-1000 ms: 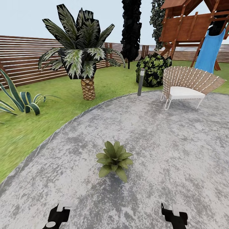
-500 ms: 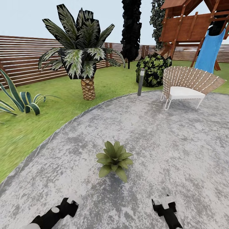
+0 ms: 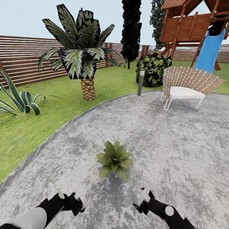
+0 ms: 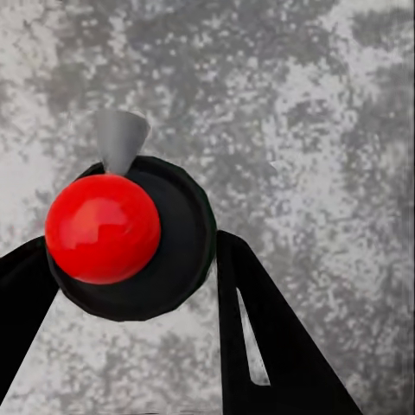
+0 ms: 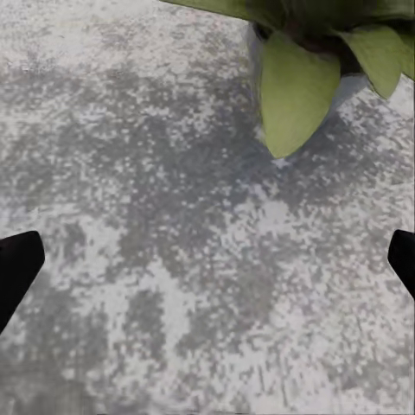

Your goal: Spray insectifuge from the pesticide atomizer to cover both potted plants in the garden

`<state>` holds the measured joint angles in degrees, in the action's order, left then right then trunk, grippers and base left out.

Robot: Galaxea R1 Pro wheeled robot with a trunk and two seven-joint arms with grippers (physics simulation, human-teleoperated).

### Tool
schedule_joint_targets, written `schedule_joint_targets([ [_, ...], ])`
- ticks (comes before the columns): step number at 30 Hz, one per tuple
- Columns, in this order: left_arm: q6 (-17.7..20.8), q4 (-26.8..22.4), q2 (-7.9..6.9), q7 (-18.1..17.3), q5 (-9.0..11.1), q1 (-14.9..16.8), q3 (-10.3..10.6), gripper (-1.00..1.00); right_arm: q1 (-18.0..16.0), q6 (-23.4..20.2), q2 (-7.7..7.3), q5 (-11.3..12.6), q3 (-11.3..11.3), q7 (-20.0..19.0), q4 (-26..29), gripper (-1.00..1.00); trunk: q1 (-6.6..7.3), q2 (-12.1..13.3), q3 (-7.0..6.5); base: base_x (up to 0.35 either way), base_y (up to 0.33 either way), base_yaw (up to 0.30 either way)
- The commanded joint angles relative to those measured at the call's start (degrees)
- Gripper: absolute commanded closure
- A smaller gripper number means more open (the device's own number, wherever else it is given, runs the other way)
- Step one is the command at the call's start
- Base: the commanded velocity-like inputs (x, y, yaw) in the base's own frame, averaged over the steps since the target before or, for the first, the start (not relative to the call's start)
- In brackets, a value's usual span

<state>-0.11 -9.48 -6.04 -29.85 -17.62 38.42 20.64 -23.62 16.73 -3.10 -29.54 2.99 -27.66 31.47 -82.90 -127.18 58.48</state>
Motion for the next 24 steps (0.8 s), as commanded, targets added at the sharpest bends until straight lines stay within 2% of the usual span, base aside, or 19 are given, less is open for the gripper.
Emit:
schedule_joint_targets([
  [1,0.2,-0.1,0.21,-3.0,-3.5,0.6,-0.4,1.00,-0.1,-0.3,0.11,-3.5,0.1,-2.5,1.2,-1.00,0.01,0.0,0.05,0.000,0.000,0.000],
  [2,0.2,-0.1,0.34,-4.2,-5.0,0.8,-0.4,1.00,-0.3,-0.5,0.27,-5.2,0.2,-4.2,2.0,-1.00,0.01,0.0,0.05,0.000,0.000,0.000],
  [4,0.2,-0.1,0.49,-5.6,-7.0,1.0,-0.4,1.00,-0.7,-0.6,0.59,-6.9,0.2,-7.5,3.1,-1.00,0.01,0.0,0.05,0.000,0.000,0.000],
  [6,0.3,-0.1,0.75,-8.0,-10.7,1.3,-0.4,1.00,-1.6,-0.7,0.89,-8.0,0.2,-11.3,3.9,-1.00,0.01,0.0,0.05,0.000,0.000,0.000],
  [7,0.5,-0.1,1.01,-10.3,-12.7,1.8,-0.4,1.00,-1.9,-0.7,0.95,-8.3,0.2,-12.5,4.1,1.00,0.01,0.0,0.05,0.000,0.000,0.000],
  [9,1.0,-0.1,1.57,-12.7,-14.4,2.2,-0.4,1.00,-2.2,-0.7,1.01,-8.4,0.4,-13.2,4.1,1.00,0.01,0.0,0.05,0.000,0.000,0.000],
  [11,1.1,-0.1,2.40,-12.9,-15.1,2.2,-0.3,1.00,-2.2,-0.6,1.30,-8.3,0.6,-13.8,4.1,1.00,0.01,0.0,0.05,0.000,0.000,0.000],
  [12,1.1,-0.1,2.79,-12.9,-16.3,2.1,-0.3,1.00,-2.2,-0.6,1.83,-8.4,0.7,-15.1,4.1,1.00,0.01,0.0,0.05,0.000,0.000,0.000],
  [13,1.1,-0.1,3.81,-12.9,-18.9,2.1,-0.4,1.00,-2.2,-0.6,2.84,-8.3,0.7,-17.3,4.2,1.00,0.01,0.0,0.05,0.000,0.000,0.000],
  [15,1.2,-0.1,4.37,-13.0,-19.2,2.1,-0.4,1.00,-2.2,-0.6,3.09,-8.3,0.7,-18.0,4.3,1.00,0.01,0.0,0.05,0.000,0.000,0.000],
  [17,1.1,-0.1,5.29,-13.0,-19.4,2.0,-0.4,1.00,-2.2,-0.6,4.37,-8.3,0.7,-19.6,4.3,1.00,0.01,0.0,0.05,0.000,0.000,0.000],
  [24,1.1,-0.1,5.94,-12.9,-19.5,1.8,-0.4,1.00,-2.2,-0.6,5.77,-8.3,0.7,-20.3,4.3,1.00,0.01,0.0,0.05,0.000,0.000,0.000],
])
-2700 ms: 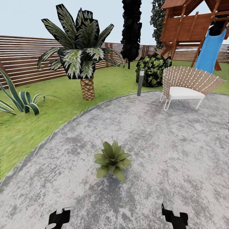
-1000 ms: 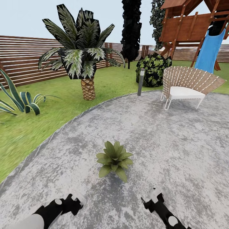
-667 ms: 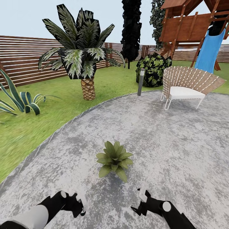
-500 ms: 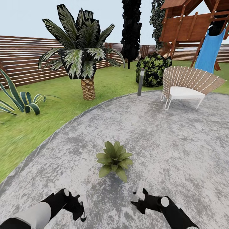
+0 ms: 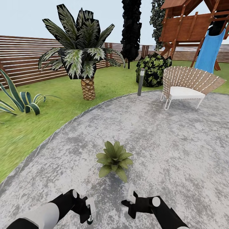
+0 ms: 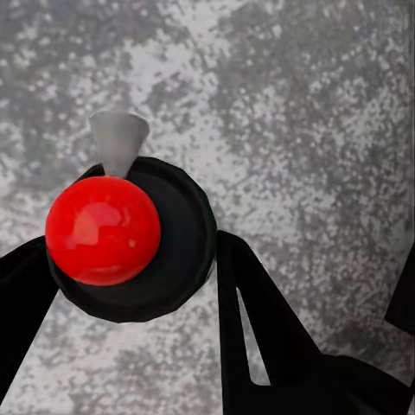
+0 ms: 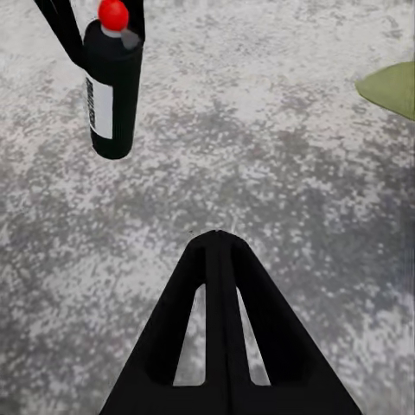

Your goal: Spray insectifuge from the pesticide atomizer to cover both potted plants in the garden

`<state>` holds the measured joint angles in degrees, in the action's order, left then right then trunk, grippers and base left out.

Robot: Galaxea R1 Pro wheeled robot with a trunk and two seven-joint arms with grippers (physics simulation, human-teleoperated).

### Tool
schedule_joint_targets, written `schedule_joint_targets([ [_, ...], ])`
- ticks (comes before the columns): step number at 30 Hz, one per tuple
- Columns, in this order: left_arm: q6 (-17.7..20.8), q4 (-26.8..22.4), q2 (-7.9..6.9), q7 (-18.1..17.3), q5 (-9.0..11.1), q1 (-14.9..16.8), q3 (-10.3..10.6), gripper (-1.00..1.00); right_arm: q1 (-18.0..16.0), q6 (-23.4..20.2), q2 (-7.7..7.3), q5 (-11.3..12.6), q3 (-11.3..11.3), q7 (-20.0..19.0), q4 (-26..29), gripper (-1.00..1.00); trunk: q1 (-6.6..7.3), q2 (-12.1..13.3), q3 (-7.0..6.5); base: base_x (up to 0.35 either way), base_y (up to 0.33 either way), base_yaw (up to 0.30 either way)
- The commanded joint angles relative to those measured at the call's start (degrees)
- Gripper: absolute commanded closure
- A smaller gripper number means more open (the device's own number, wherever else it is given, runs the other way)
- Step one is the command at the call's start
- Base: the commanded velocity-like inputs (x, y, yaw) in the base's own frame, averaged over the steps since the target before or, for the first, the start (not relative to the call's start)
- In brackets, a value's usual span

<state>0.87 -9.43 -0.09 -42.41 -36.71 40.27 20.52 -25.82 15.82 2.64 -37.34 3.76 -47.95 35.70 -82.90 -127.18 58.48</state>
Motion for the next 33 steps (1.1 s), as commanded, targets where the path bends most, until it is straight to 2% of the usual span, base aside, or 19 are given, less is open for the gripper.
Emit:
schedule_joint_targets([
  [1,0.1,-0.1,0.04,-0.3,-0.5,0.0,-0.3,1.00,0.0,0.3,0.30,-0.5,-0.1,0.0,0.1,1.00,0.01,0.0,0.05,0.000,0.000,0.000],
  [7,0.1,-0.1,1.19,-0.3,-1.0,0.1,-0.2,1.00,0.0,0.3,1.28,-0.5,-0.1,0.0,0.1,1.00,0.01,0.0,0.05,0.000,0.000,0.000],
  [9,0.2,-0.1,1.54,-0.3,-3.4,0.2,-0.3,1.00,0.0,0.3,2.19,-0.5,-0.1,0.0,0.1,1.00,0.01,0.0,0.05,0.000,0.000,0.000],
  [13,0.3,-0.1,1.98,-0.2,-5.1,0.2,-0.4,1.00,0.0,0.3,3.13,-0.6,-0.1,0.0,0.1,1.00,0.01,0.0,0.05,0.000,0.000,0.000],
  [17,0.3,-0.1,2.28,-0.1,-5.2,0.2,-0.4,1.00,0.0,0.3,3.32,-0.6,-0.1,0.0,0.2,1.00,0.01,0.0,0.05,0.000,0.000,0.000],
  [21,0.2,-0.1,3.93,-0.3,-5.0,0.3,-0.5,1.00,0.0,0.3,3.34,-0.6,-0.1,0.0,0.2,1.00,0.01,0.0,0.05,0.000,0.000,0.000],
  [28,-0.6,-0.1,4.26,-0.7,-4.5,0.3,-0.8,1.00,0.0,0.3,3.34,-0.6,-0.1,0.0,0.2,1.00,0.01,0.0,0.05,0.000,0.000,0.000],
  [33,-0.8,-0.1,5.10,-1.3,-4.5,0.3,-0.9,1.00,0.0,0.3,3.34,-0.6,-0.1,0.1,0.2,1.00,0.01,0.0,0.05,0.000,0.000,0.000],
])
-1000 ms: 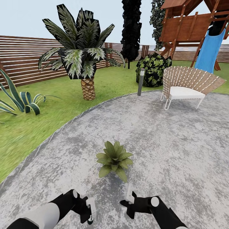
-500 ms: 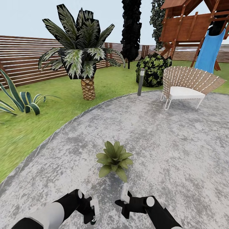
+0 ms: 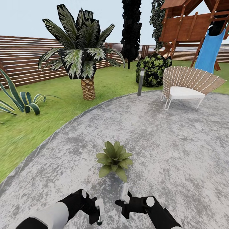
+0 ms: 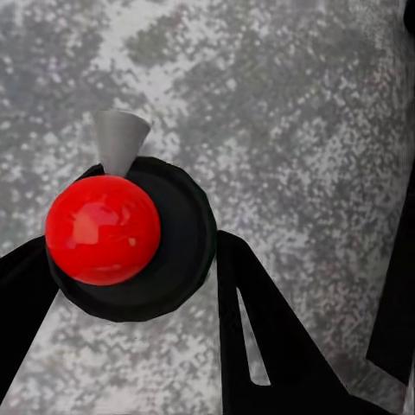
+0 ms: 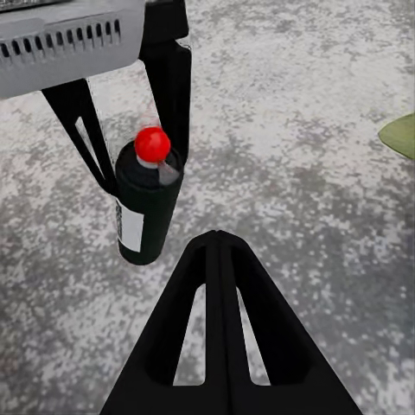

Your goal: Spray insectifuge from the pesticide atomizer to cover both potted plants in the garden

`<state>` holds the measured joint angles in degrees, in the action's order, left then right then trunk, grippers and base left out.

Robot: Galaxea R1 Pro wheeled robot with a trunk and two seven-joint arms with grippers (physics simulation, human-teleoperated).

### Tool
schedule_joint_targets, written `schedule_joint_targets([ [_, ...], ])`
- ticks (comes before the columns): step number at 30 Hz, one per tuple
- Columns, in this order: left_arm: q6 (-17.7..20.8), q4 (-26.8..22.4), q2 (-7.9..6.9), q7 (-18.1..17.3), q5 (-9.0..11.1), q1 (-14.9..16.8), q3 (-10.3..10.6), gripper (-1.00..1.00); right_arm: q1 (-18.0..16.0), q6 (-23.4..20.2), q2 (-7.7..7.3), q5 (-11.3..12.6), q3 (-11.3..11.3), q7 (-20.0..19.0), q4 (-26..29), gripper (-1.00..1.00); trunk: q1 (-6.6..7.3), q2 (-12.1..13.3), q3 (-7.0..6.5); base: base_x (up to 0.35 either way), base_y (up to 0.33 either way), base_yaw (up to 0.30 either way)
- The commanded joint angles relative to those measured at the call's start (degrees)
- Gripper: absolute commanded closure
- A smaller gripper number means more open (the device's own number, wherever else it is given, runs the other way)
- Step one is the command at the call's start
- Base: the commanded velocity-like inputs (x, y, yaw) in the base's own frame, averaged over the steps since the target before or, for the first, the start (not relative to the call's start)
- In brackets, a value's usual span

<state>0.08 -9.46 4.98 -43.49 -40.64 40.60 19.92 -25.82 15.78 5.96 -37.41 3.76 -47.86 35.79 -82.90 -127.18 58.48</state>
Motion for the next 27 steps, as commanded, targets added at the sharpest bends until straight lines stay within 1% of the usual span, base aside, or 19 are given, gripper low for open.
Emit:
schedule_joint_targets([
  [1,0.0,-0.1,0.20,-0.5,-0.6,0.0,-0.3,1.00,0.0,0.3,0.02,-0.5,-0.1,0.0,0.1,1.00,0.01,0.0,0.05,0.000,0.000,0.000],
  [9,-0.3,-0.1,1.43,-1.1,-0.4,0.0,-0.4,1.00,0.0,0.4,0.02,-0.5,-0.1,0.0,0.1,1.00,0.01,0.0,0.05,0.000,0.000,0.000],
  [11,-0.8,-1.0,1.63,-1.1,-0.4,0.0,-0.5,1.00,0.0,0.4,0.02,-0.5,-0.1,0.0,0.1,1.00,0.01,0.0,0.05,0.000,0.000,0.000],
  [15,-1.2,-1.8,1.69,-1.1,-0.4,0.0,-0.6,1.00,0.0,0.4,0.02,-0.5,-0.1,0.0,0.1,1.00,0.01,0.0,0.05,0.000,0.000,0.000],
  [19,-2.7,-1.9,1.77,-1.2,-0.3,-0.1,-0.6,1.00,0.0,0.4,0.02,-0.5,-0.1,0.0,0.1,1.00,0.01,0.0,0.05,0.000,0.000,0.000],
  [23,-3.2,-1.9,1.71,-3.6,-0.4,-0.1,-0.6,1.00,0.0,0.4,0.02,-0.5,-0.1,0.0,0.1,1.00,0.01,0.0,0.05,0.000,0.000,0.000],
  [27,-4.6,-1.9,1.78,-4.1,-0.4,-0.1,-0.6,1.00,0.0,0.4,0.02,-0.6,-0.1,0.0,0.1,1.00,0.01,0.0,0.05,0.000,0.000,0.000],
])
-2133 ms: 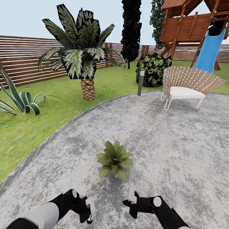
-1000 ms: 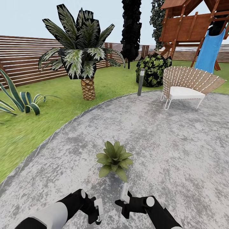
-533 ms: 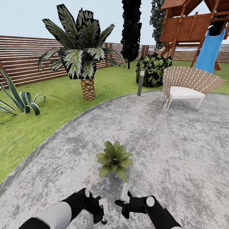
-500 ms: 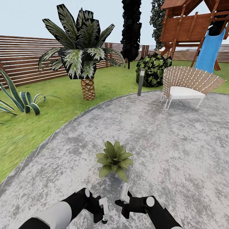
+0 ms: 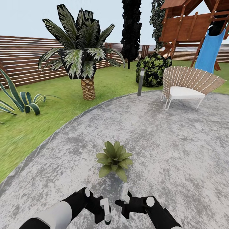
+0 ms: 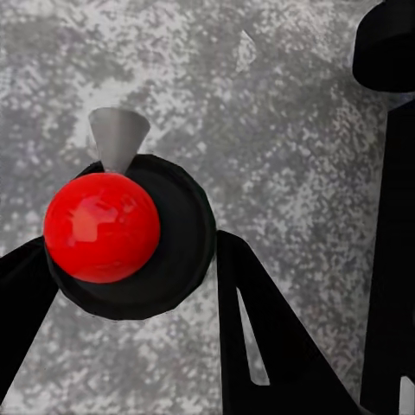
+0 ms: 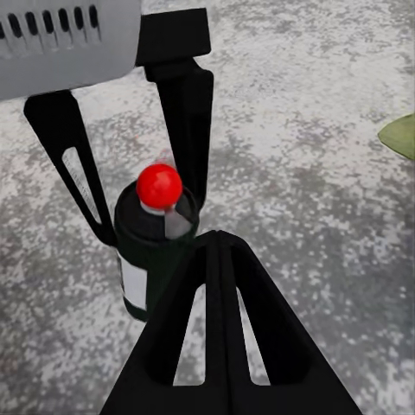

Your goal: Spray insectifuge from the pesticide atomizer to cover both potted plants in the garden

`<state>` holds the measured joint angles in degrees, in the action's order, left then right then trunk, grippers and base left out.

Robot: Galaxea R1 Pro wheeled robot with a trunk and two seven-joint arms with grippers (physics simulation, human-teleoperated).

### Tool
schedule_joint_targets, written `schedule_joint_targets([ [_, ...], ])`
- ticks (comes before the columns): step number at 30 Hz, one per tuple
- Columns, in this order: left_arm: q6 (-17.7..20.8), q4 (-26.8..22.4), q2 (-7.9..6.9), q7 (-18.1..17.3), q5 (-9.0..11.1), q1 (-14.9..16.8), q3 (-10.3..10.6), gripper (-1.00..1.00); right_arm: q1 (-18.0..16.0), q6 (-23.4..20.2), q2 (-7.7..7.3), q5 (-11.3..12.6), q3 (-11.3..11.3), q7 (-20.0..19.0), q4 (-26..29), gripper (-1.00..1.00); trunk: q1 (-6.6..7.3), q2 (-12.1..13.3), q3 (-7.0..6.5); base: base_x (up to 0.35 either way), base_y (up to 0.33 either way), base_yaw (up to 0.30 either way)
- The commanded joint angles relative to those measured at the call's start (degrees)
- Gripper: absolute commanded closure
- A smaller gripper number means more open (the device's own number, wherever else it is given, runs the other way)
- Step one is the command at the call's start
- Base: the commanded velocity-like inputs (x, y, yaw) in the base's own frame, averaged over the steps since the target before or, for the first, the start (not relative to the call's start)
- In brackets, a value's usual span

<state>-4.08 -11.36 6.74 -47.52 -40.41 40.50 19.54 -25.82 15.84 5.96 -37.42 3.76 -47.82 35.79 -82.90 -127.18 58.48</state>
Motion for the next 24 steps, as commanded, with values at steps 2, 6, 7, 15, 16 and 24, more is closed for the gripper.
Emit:
schedule_joint_targets([
  [2,-0.8,-0.1,0.02,-0.2,-0.6,0.1,-0.2,1.00,0.0,0.3,0.02,-0.5,-0.1,0.0,0.1,1.00,0.01,0.0,0.05,0.000,0.000,0.000],
  [6,-1.2,-0.2,0.12,-0.2,1.9,0.0,-0.1,1.00,0.0,0.3,0.02,-0.5,-0.1,0.0,0.1,1.00,0.01,0.0,0.05,0.000,0.000,0.000],
  [7,-1.2,-0.3,0.18,-0.2,2.4,0.0,-0.1,1.00,0.0,0.3,0.02,-0.5,-0.1,0.0,0.1,1.00,0.01,0.0,0.05,0.000,0.000,0.000],
  [15,-2.2,-1.3,0.61,-0.2,3.2,-0.2,0.0,1.00,0.0,0.3,0.02,-0.5,-0.1,0.0,0.1,1.00,0.01,0.0,0.05,0.000,0.000,0.000],
  [16,-2.5,-1.3,0.67,-0.2,3.2,-0.2,0.0,1.00,0.0,0.3,0.02,-0.5,-0.1,0.0,0.1,1.00,0.01,0.0,0.05,0.000,0.000,0.000],
  [24,-2.9,-1.4,0.73,-0.5,3.2,-0.2,0.0,1.00,0.0,0.3,0.02,-0.5,-0.1,0.0,0.1,1.00,0.01,0.0,0.05,0.000,0.000,0.000],
])
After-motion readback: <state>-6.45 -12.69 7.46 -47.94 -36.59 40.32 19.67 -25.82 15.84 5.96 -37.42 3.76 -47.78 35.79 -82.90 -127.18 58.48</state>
